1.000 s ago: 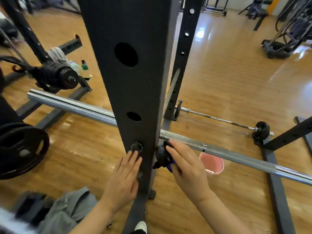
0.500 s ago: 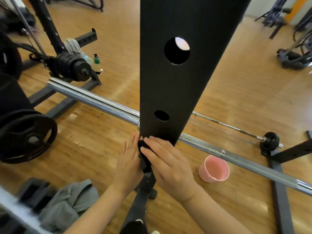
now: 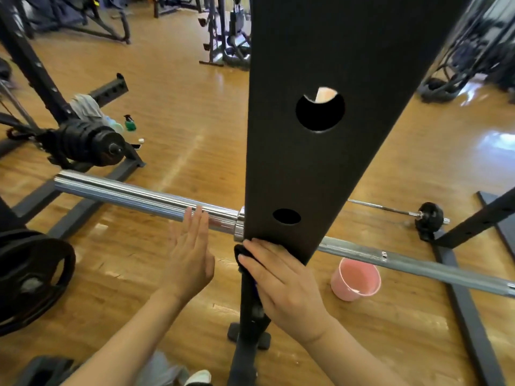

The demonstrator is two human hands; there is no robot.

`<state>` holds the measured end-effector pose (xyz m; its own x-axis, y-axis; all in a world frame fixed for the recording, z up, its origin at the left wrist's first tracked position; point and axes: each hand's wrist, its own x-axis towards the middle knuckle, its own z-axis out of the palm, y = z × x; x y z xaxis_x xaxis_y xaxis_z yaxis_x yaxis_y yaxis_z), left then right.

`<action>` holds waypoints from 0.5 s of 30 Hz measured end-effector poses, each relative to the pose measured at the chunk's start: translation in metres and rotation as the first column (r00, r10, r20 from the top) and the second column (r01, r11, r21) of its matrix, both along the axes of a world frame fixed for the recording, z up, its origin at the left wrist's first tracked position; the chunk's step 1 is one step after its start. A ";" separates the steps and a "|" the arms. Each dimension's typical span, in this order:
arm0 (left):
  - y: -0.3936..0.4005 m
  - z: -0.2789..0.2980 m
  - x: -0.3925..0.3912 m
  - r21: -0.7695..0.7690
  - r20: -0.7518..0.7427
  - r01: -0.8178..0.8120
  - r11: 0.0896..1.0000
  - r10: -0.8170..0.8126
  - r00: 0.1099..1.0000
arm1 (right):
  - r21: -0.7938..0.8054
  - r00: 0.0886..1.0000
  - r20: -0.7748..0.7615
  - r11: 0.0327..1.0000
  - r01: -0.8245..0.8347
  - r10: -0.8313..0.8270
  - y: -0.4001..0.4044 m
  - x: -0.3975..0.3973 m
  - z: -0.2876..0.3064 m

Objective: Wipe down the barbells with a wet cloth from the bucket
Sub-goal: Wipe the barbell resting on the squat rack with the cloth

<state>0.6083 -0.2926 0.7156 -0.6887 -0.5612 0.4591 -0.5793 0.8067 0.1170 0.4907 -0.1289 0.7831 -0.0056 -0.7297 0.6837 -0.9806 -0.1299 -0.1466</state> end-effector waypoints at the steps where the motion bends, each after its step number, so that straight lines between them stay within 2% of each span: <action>1: -0.013 0.003 -0.001 -0.013 0.018 0.000 1.000 0.000 1.000 | -0.019 1.000 0.002 1.000 0.025 -0.025 -0.004 0.005 -0.003; 4: -0.045 0.005 -0.003 -0.057 0.066 0.067 0.996 -0.063 0.996 | -0.075 0.991 0.040 0.988 0.132 -0.129 -0.021 0.026 -0.015; 7: -0.062 0.000 0.002 -0.088 0.063 0.220 0.972 -0.215 0.975 | -0.108 0.960 0.121 0.958 0.267 -0.254 -0.041 0.052 -0.025; 10: -0.088 0.004 0.015 -0.095 0.046 0.352 0.931 -0.349 0.936 | -0.107 0.899 0.231 0.909 0.403 -0.372 -0.060 0.072 -0.033; 15: -0.153 0.008 0.039 -0.160 0.116 0.419 0.894 -0.405 0.907 | -0.101 0.791 0.262 0.799 0.593 -0.553 -0.097 0.083 -0.042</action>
